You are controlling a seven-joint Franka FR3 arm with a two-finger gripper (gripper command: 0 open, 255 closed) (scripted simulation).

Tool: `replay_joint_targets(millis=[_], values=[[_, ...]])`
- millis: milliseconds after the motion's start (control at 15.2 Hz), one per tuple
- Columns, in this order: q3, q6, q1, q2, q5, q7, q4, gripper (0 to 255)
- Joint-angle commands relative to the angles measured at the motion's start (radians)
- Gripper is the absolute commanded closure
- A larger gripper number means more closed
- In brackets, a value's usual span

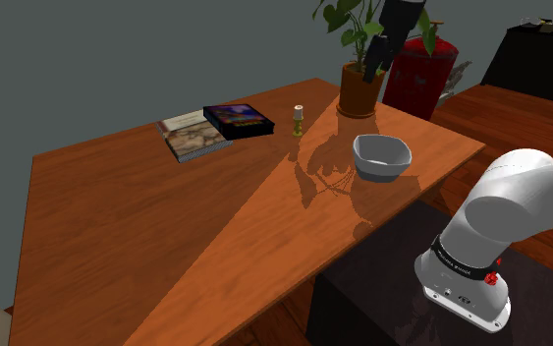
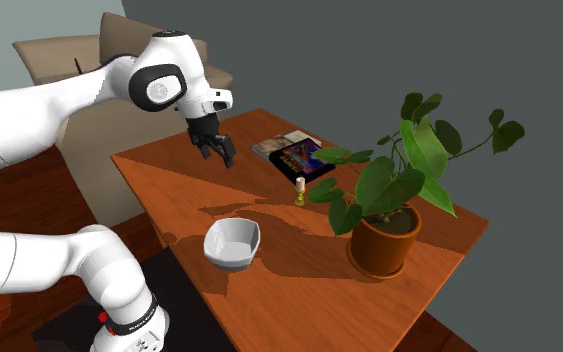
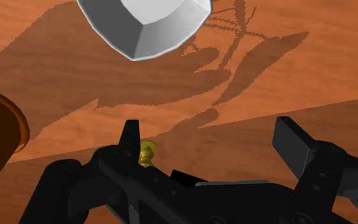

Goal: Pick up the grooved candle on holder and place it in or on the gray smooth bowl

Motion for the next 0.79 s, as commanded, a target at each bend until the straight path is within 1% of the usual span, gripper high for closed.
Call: replay_joint_targets(millis=[0, 330, 726], values=[[0.0, 0.0, 0.0, 0.0, 0.0, 0.0, 0.0, 0], [-0.025, 0.109, -0.001, 0.18, -0.007, -0.028, 0.041, 0], [-0.052, 0.212, -0.001, 0.41, -0.005, -0.064, 0.131, 0]])
